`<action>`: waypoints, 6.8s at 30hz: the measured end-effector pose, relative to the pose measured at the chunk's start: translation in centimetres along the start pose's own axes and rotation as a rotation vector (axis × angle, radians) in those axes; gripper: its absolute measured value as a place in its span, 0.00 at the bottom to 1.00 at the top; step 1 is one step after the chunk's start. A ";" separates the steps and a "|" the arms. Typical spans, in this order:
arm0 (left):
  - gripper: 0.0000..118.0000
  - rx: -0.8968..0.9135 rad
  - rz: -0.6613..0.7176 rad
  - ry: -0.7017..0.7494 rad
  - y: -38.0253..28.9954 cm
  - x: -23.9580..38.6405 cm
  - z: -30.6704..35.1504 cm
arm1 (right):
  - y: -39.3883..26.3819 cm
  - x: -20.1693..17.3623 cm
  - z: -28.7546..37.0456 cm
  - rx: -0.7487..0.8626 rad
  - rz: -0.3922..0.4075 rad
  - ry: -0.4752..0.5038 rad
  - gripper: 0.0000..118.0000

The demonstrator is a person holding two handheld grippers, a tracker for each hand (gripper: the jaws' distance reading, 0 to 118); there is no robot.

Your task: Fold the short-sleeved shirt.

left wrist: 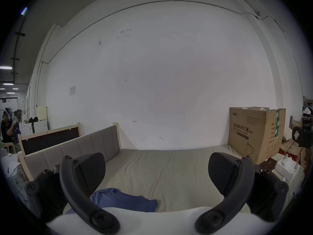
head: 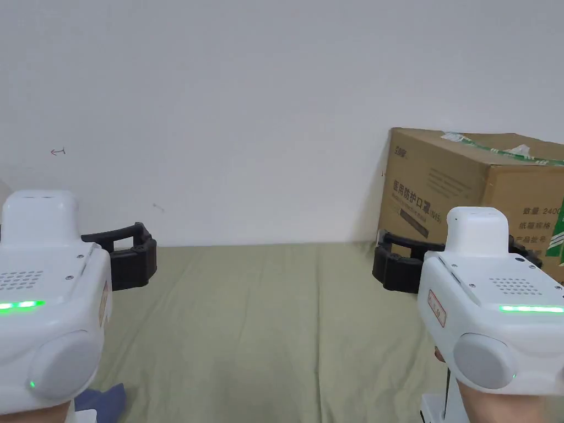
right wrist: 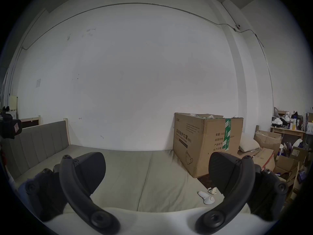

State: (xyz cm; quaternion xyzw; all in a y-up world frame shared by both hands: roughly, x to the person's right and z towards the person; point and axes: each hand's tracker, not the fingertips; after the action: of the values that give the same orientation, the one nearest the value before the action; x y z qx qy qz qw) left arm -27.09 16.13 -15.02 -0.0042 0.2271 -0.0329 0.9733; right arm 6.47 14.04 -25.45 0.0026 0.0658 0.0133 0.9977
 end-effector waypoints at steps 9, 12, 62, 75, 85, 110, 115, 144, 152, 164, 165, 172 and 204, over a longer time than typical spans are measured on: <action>1.00 0.004 0.015 0.020 0.5 -0.9 -0.2 | 0.0 -0.5 0.0 0.000 0.005 0.005 1.00; 1.00 0.007 0.024 0.030 0.3 -1.0 -0.2 | 0.2 -0.8 -0.1 0.001 0.005 0.013 1.00; 1.00 0.015 0.016 0.037 1.4 -0.4 -1.1 | 1.2 -1.5 -0.1 0.032 0.025 0.044 1.00; 0.00 -0.012 -0.018 0.004 -0.3 -0.2 -1.1 | -0.8 -1.7 0.1 -0.030 -0.024 0.058 0.00; 0.00 -0.076 0.115 0.147 -2.0 -5.7 1.1 | 0.6 -8.4 -0.6 -0.018 0.105 0.280 0.00; 0.00 -0.576 0.010 0.375 -15.2 -23.7 -0.2 | -6.2 -32.7 1.2 -0.145 0.086 0.763 0.00; 0.02 -0.900 0.259 0.096 -24.7 -23.8 -10.7 | -9.4 -31.3 -2.1 -0.216 0.145 0.698 0.00; 0.00 -1.034 0.208 0.147 -33.6 -23.9 -16.3 | -18.5 -26.1 -7.9 -0.451 0.134 0.589 0.00; 0.00 -0.897 0.165 -0.002 -27.9 -16.9 -15.5 | -16.8 -18.4 -6.9 -0.388 0.060 0.459 0.00; 0.00 -0.820 -0.128 -0.667 -21.8 18.0 -17.5 | -15.3 -1.0 -1.5 -0.355 0.066 0.121 0.00; 0.00 -0.816 -0.165 -0.733 -21.7 21.5 -17.0 | -15.3 0.4 -1.0 -0.360 0.068 0.087 0.00; 0.00 -0.831 -0.336 -1.037 -23.8 39.7 -11.7 | -15.7 8.4 2.3 -0.395 0.061 -0.101 0.00; 0.00 -0.357 0.048 -0.234 -9.7 1.0 5.4 | -14.9 5.4 6.3 -0.311 0.009 -0.031 0.00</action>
State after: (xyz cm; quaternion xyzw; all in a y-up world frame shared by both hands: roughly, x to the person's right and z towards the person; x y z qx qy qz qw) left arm -24.46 6.31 -10.42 -0.1749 0.1147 0.0316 0.9774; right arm 13.04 -0.76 -20.04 -0.1515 0.0473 0.0280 0.9869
